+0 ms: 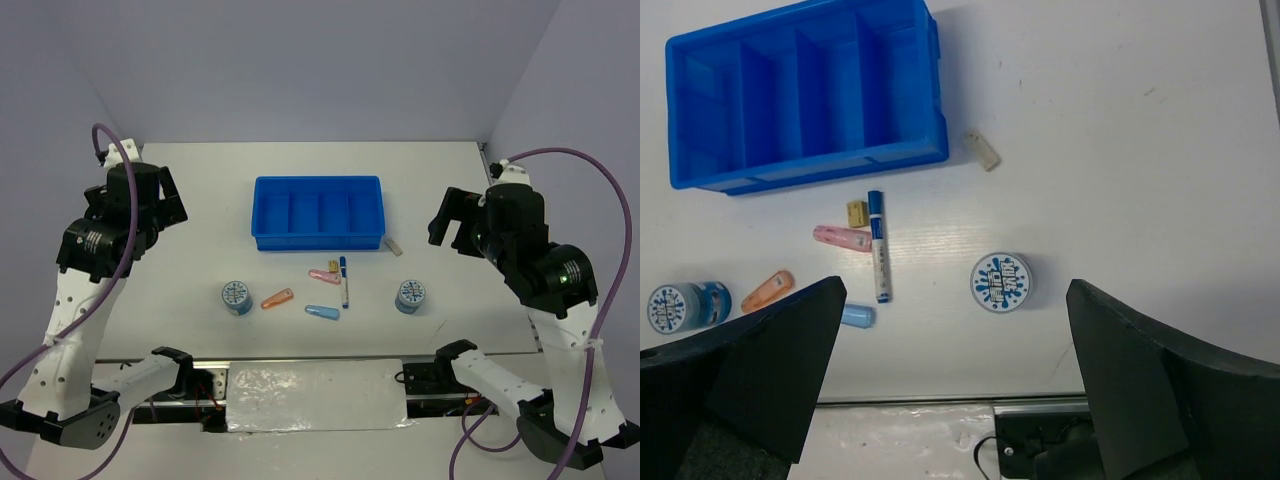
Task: Sort the stationery into containers
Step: Pick up the stationery from the center of the board.
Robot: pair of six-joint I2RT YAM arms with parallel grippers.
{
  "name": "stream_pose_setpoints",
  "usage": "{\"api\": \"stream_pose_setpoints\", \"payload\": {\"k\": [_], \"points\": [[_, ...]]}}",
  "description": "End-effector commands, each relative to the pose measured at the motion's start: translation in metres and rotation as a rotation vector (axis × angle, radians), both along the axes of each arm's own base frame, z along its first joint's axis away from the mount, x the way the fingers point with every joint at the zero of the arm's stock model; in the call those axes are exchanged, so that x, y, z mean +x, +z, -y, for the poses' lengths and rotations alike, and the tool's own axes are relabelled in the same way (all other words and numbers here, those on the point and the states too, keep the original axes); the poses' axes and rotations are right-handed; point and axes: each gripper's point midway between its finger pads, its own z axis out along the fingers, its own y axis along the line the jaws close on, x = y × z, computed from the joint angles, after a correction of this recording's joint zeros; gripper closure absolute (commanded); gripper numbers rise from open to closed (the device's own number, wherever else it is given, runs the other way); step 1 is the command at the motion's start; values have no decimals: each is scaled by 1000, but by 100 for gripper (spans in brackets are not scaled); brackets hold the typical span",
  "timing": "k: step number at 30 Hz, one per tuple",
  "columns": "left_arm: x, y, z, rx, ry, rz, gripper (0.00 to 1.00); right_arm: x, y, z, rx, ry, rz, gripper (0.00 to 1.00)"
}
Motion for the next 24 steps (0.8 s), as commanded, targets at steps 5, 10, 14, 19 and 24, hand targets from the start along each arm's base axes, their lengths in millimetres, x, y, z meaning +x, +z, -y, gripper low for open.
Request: {"api": "stream_pose_setpoints", "payload": {"k": [5, 10, 14, 19, 24], "points": [[4, 12, 3, -21, 4, 54, 1, 6, -39, -5, -4, -7, -92, 0], [9, 1, 13, -38, -54, 29, 1, 15, -151, -12, -45, -47, -355, 0], [10, -7, 19, -45, -89, 11, 1, 30, -198, -23, -24, -50, -380, 0], [11, -24, 24, -43, -123, -19, 1, 30, -239, -25, -58, -43, -479, 0], [8, -24, 22, -40, -125, -8, 1, 17, -261, -41, -36, 17, -533, 0]]}}
